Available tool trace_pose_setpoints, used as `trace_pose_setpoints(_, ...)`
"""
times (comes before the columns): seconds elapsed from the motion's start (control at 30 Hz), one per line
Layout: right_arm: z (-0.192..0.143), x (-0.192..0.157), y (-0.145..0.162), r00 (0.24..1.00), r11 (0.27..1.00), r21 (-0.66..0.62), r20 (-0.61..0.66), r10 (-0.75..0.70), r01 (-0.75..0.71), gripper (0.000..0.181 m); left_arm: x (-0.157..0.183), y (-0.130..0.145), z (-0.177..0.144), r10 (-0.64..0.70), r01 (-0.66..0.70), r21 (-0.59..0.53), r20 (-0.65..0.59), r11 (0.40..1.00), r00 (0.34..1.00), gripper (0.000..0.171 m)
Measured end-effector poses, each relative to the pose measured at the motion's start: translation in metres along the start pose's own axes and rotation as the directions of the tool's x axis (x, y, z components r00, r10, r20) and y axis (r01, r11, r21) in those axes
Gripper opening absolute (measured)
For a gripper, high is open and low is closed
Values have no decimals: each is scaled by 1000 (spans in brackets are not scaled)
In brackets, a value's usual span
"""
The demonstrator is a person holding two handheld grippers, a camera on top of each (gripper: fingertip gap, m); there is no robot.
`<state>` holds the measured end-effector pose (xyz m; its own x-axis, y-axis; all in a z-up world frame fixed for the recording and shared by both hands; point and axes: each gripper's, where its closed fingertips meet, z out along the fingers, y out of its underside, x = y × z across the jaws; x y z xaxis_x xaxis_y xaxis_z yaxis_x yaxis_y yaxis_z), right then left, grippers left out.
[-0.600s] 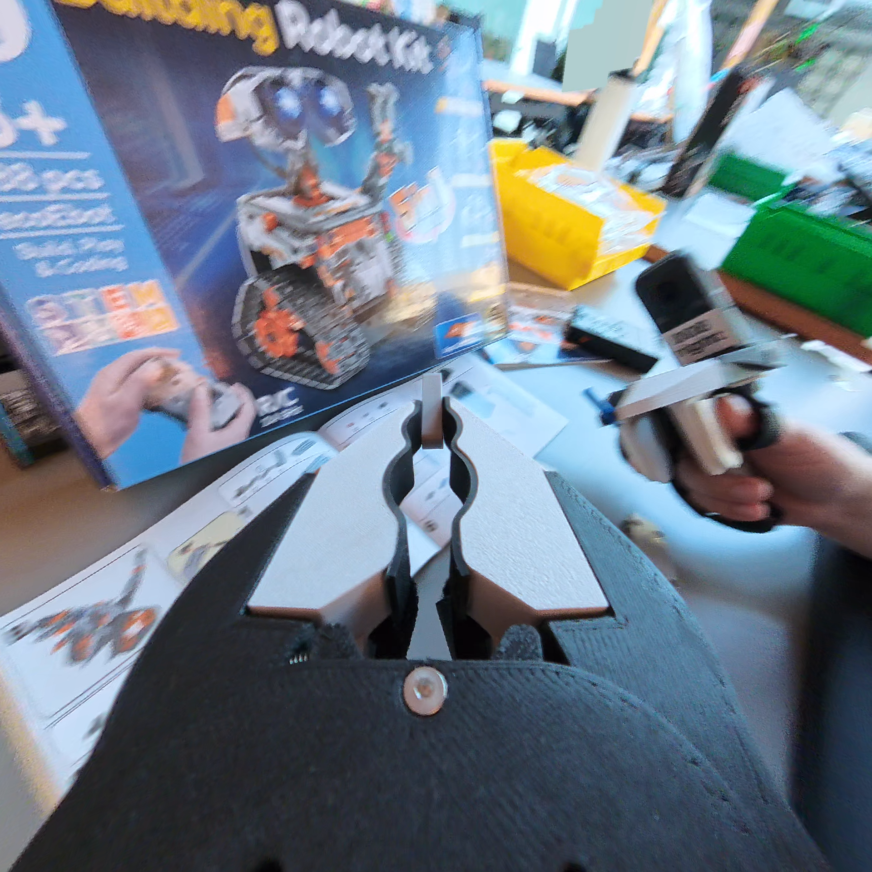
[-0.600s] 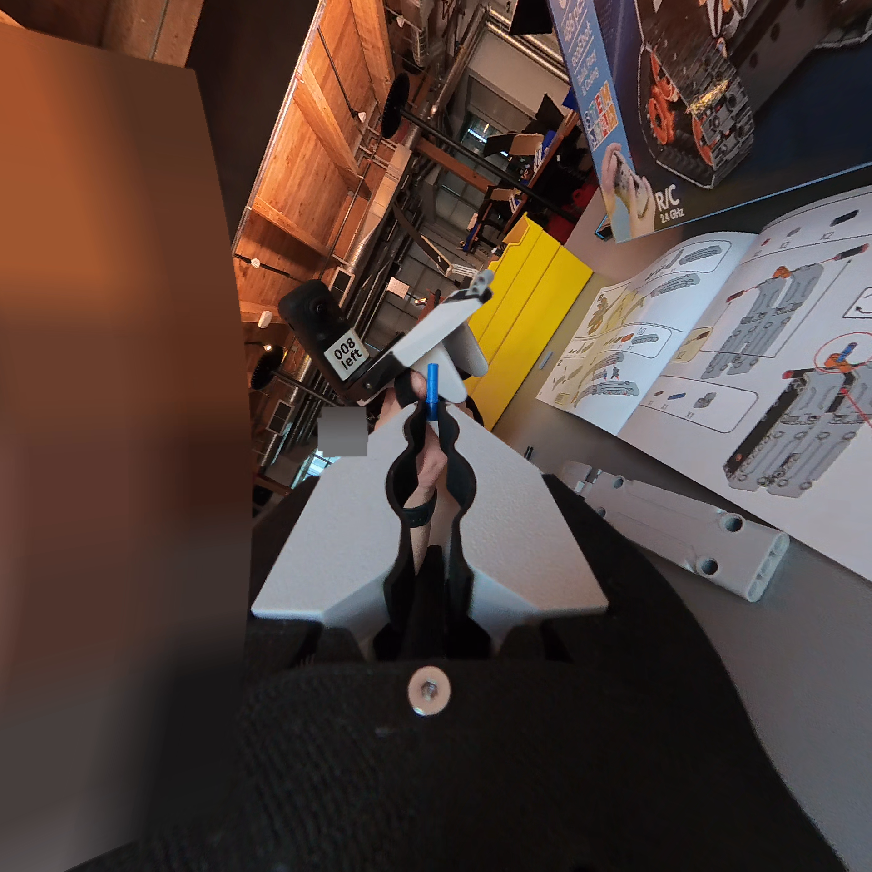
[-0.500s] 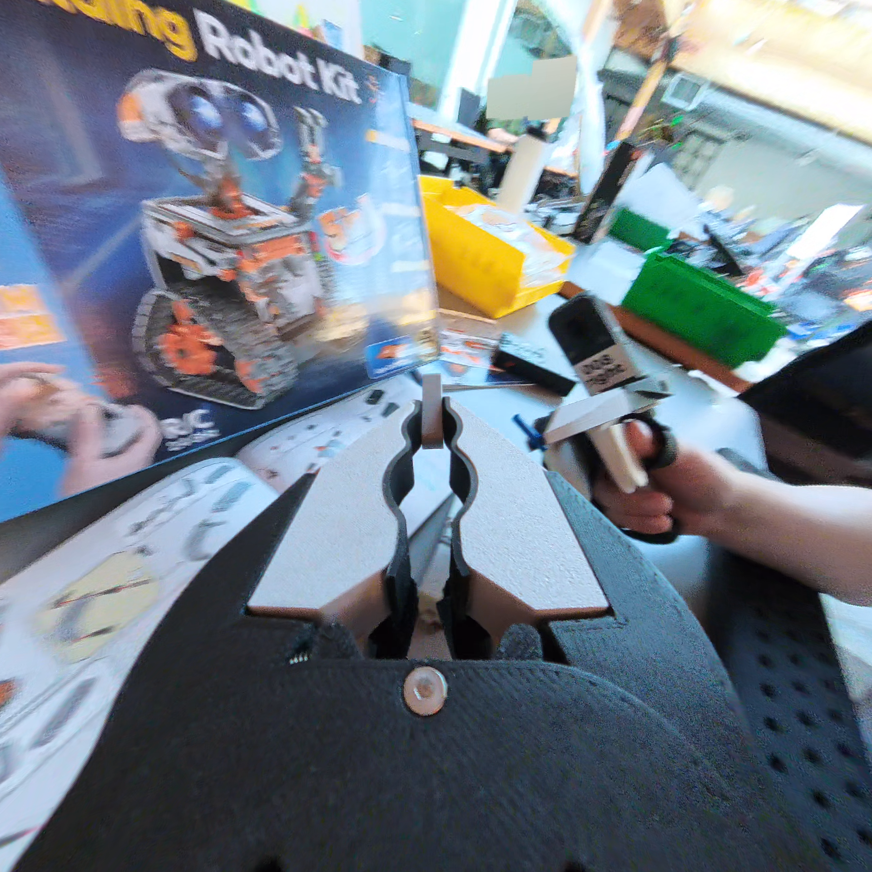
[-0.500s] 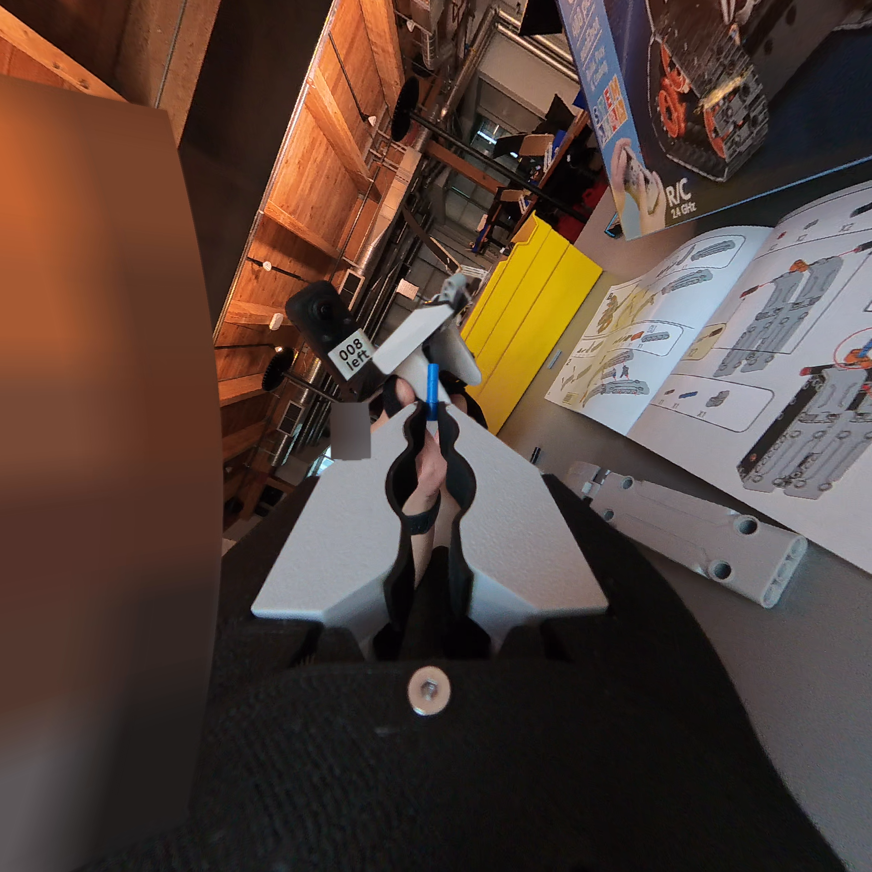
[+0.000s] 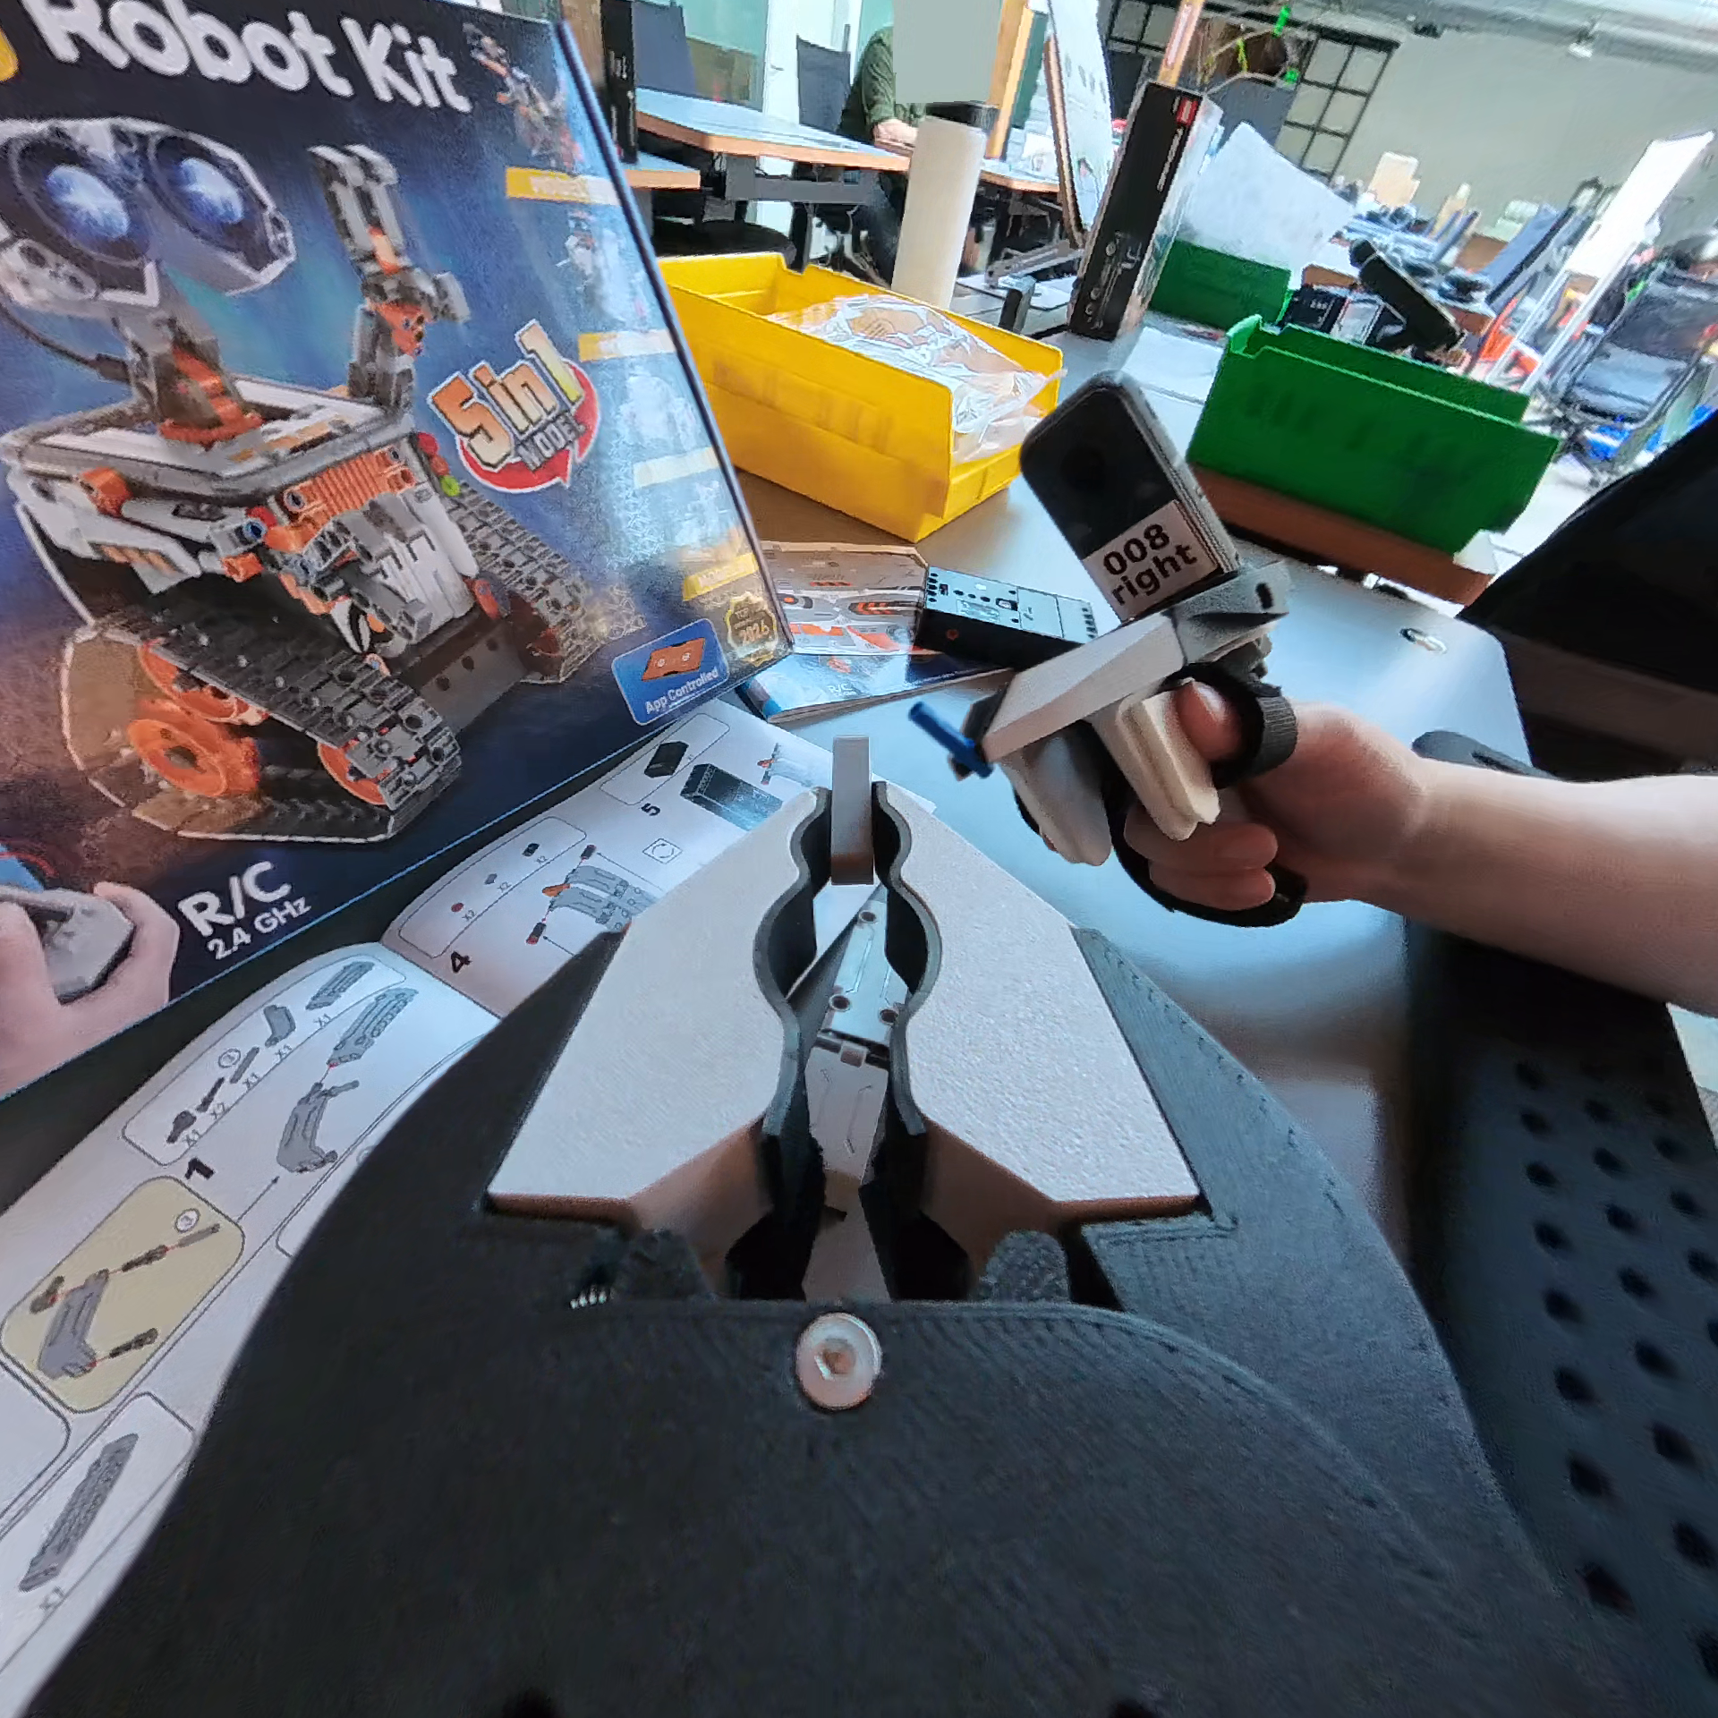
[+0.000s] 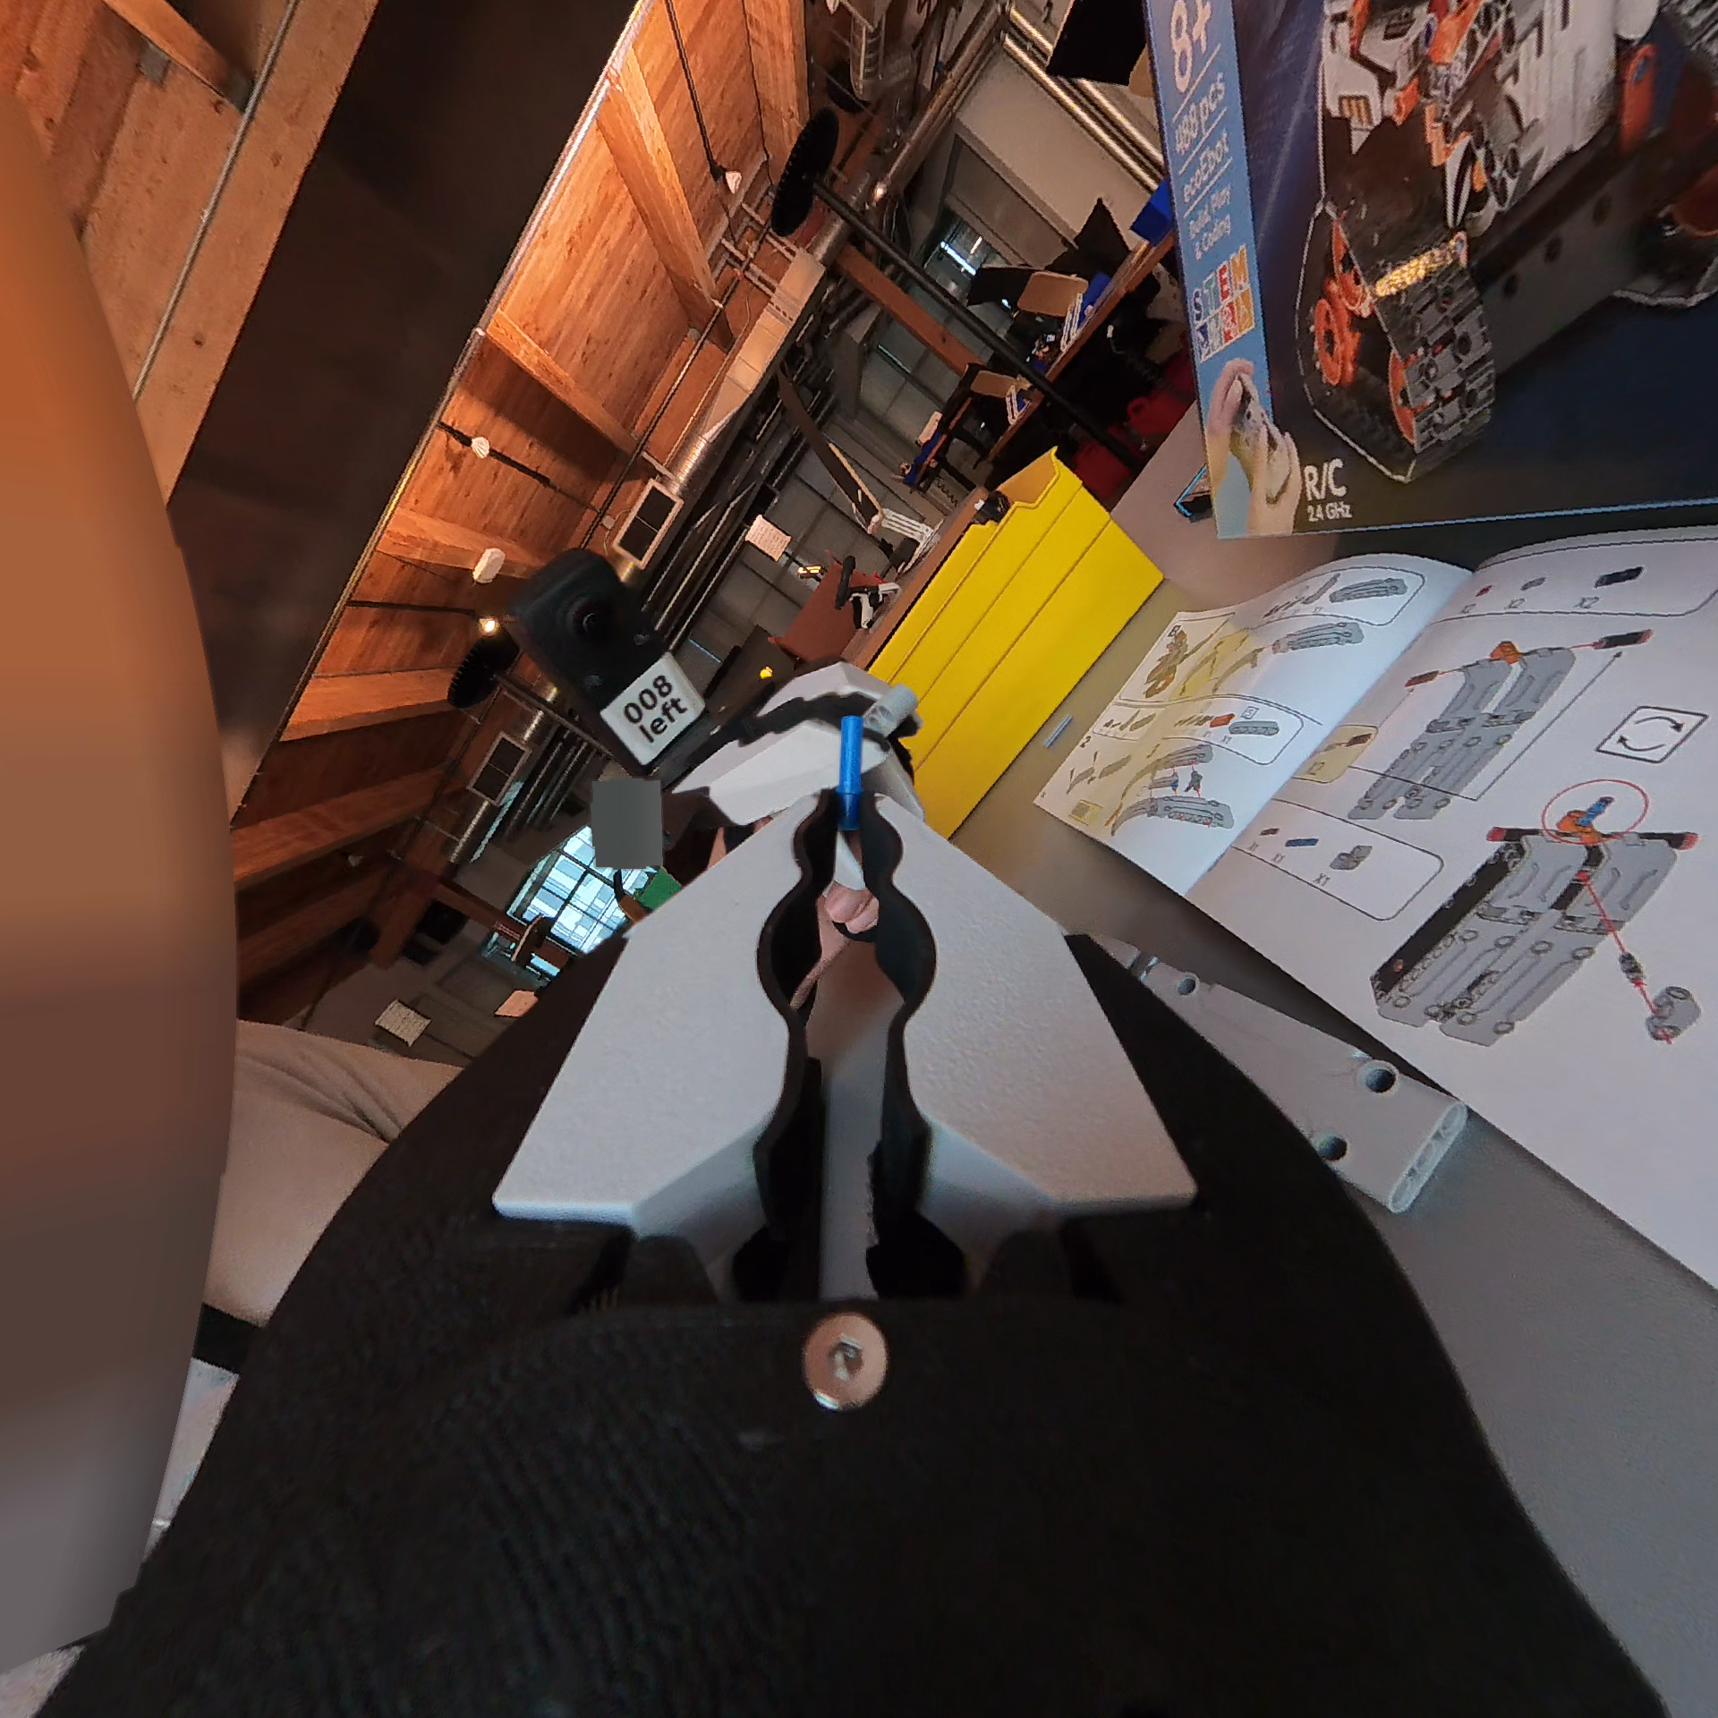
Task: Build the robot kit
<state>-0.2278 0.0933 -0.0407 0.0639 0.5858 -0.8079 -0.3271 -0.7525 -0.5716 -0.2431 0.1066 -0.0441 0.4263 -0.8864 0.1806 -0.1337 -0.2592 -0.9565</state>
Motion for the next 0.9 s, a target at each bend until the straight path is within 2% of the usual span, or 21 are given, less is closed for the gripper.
trace_pose_setpoints(0.9,0,4,13,992,989,-88,22,123,-121,3,11,8,6,120,-121,-53,-27,991,992,6)
